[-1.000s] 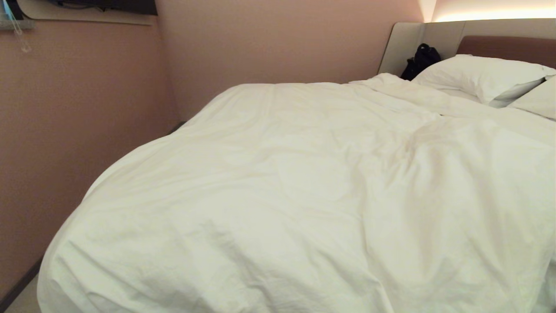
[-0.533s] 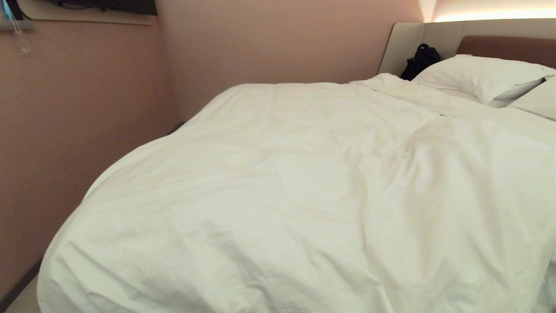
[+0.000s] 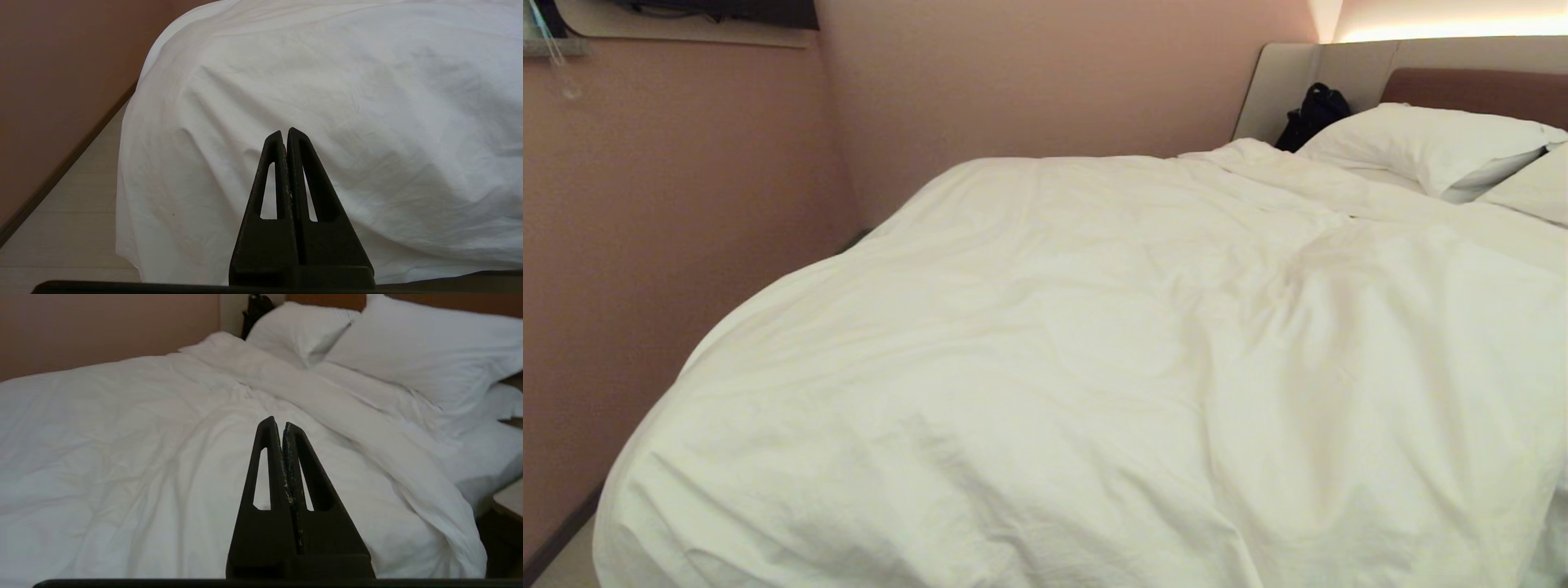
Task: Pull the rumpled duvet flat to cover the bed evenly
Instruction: Flatten the corners of the folded blanket
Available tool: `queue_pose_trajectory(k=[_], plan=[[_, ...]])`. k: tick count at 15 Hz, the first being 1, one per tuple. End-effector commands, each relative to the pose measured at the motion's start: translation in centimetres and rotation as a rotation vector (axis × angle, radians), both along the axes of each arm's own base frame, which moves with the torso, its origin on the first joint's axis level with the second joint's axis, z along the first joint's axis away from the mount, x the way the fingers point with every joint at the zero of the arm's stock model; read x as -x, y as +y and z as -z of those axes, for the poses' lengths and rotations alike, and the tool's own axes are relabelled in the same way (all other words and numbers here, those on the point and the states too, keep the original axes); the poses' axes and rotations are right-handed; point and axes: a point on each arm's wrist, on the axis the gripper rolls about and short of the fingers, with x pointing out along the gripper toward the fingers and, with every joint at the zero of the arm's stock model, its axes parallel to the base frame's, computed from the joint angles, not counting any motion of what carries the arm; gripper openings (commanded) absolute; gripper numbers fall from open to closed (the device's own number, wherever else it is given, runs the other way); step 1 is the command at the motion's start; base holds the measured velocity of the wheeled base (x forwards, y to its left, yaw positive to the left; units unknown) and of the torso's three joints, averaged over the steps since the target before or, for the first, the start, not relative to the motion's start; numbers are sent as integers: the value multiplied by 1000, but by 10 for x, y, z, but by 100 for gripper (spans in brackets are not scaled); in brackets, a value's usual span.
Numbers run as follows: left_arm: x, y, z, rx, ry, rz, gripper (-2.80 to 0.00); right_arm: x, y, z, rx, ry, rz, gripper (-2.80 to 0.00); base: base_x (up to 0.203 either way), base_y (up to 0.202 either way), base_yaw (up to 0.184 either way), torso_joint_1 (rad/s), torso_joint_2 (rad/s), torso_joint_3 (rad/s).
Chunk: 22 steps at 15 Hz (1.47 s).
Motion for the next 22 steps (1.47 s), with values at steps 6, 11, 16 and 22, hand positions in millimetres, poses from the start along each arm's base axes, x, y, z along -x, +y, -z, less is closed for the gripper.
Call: queue_pose_trajectory(k=[6,11,16,22], plan=[[0,0,0,0,-1,-1,-280,24,9,55,249,-88,-156,-280,0,0,0,0,0,0],[0,0,0,0,-1,-1,-280,47,14,71,196,-164,-169,-280,0,0,0,0,0,0],[0,0,0,0,-1,-1,-280,45,14,83,113,-164,-226,-280,0,0,0,0,0,0],[0,0,0,0,-1,-1,-280,48,15,86,30,-184,-270,-280,0,0,0,0,0,0]])
